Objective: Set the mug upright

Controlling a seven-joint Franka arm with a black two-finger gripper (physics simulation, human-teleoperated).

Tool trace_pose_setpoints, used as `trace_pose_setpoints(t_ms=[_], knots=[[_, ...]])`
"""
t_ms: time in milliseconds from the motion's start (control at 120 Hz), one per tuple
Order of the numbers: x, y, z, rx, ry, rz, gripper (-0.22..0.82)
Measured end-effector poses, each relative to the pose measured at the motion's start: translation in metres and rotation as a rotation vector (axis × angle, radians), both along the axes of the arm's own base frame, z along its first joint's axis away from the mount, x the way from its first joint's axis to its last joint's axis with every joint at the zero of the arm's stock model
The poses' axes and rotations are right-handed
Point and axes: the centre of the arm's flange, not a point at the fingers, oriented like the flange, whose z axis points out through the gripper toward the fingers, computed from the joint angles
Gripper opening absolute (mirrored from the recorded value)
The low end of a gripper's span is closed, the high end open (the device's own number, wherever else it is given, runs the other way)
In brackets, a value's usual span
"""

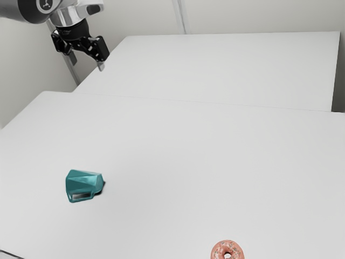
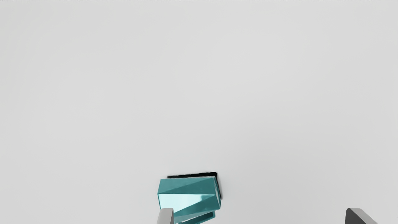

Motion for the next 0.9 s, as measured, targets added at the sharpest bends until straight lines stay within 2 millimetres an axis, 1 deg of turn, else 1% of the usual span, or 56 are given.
trace_pose_setpoints(t_ms=[192,283,325,383,433,475,533,583,633,725,808,900], knots=[[0.001,0.003,-0.003,-0.002,-0.004,0.004,0.60],[0.001,0.020,-0.005,-0.018,-0.003,0.037,0.60],[-0.002,0.032,-0.005,-0.048,0.001,0.062,0.60],[-0.008,0.053,-0.007,-0.095,0.011,0.109,0.60],[-0.015,0.071,-0.013,-0.145,0.029,0.153,0.60],[-0.025,0.086,-0.021,-0.187,0.049,0.194,0.60],[-0.041,0.113,-0.027,-0.252,0.066,0.263,0.60],[-0.055,0.144,-0.032,-0.318,0.081,0.339,0.60],[-0.068,0.175,-0.045,-0.384,0.108,0.416,0.60],[-0.088,0.217,-0.081,-0.503,0.171,0.535,0.60],[-0.097,0.244,-0.111,-0.590,0.220,0.598,0.60],[-0.094,0.266,-0.151,-0.664,0.285,0.631,0.60]])
